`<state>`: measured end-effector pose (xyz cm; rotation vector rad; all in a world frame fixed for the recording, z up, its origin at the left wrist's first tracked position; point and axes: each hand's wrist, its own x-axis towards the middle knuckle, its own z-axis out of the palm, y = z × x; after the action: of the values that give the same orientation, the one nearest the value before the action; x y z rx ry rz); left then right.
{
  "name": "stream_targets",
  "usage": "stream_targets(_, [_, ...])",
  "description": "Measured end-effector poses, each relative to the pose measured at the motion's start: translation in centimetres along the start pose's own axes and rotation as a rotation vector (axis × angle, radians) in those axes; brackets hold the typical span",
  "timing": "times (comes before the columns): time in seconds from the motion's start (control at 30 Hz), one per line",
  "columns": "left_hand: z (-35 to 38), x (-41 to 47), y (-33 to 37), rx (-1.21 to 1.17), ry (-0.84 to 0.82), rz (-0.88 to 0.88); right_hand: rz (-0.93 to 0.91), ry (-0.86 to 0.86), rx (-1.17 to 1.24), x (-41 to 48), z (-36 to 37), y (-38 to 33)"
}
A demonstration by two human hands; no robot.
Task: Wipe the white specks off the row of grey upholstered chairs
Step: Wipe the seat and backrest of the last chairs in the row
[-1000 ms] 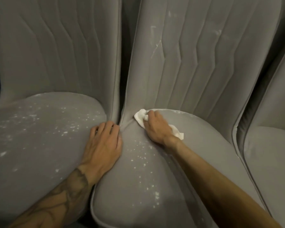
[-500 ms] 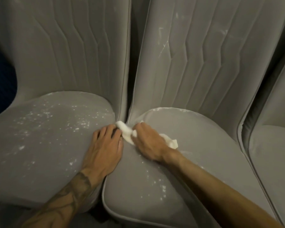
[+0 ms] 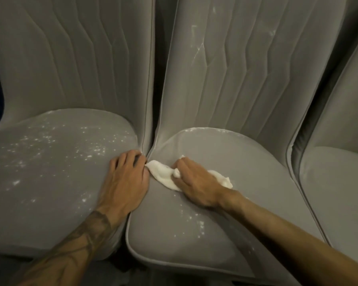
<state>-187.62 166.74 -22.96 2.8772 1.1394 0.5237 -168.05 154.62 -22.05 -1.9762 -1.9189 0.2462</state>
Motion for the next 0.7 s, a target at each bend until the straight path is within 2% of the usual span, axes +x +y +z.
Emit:
stream_targets(0.07, [0.0,-0.1,0.0,0.008,-0.002,0.001,0.067,-0.005,-0.069,0.5,-1.7,2.2])
stream_targets(0.17, [-0.1,0.0,0.0,0.000,-0.002,-0.004,0.349,0.053,-0.130,2.2,-3.3,4.2])
stream_targets(0.2, [0.0,0.0,0.0,-0.005,-0.001,-0.008,0.393,0.073,-0.137,2.3,-3.0,3.8])
stream_targets(0.23, [0.0,0.0,0.1,-0.009,0.000,-0.008,0.385,0.088,-0.133,1.9,-2.4,2.8])
stream_targets(0.3, [0.1,0.0,0.0,-0.009,0.007,0.000,0.228,0.103,-0.060,-0.1,-0.7,0.1])
stream_targets(0.37, [0.2,0.0,-0.1,0.000,0.006,0.014,0.064,0.037,-0.005,-2.8,-0.2,-1.6])
stream_targets(0.4, [0.1,0.0,-0.1,0.004,0.006,0.014,0.040,0.005,-0.018,-3.3,-0.8,-1.1])
stream_targets(0.47, [0.1,0.0,0.1,0.010,0.007,0.013,0.090,0.003,-0.107,-3.1,-2.7,1.5])
stream_targets(0.57, [0.1,-0.1,0.1,0.005,0.023,0.019,0.379,0.020,-0.178,-2.3,-5.6,6.1])
stream_targets(0.63, [0.1,-0.2,0.2,-0.012,0.033,0.014,0.508,0.077,-0.202,-2.5,-5.4,6.6])
stream_targets(0.7, [0.3,-0.1,0.2,-0.015,0.041,0.013,0.436,0.136,-0.169,-3.5,-3.3,4.5])
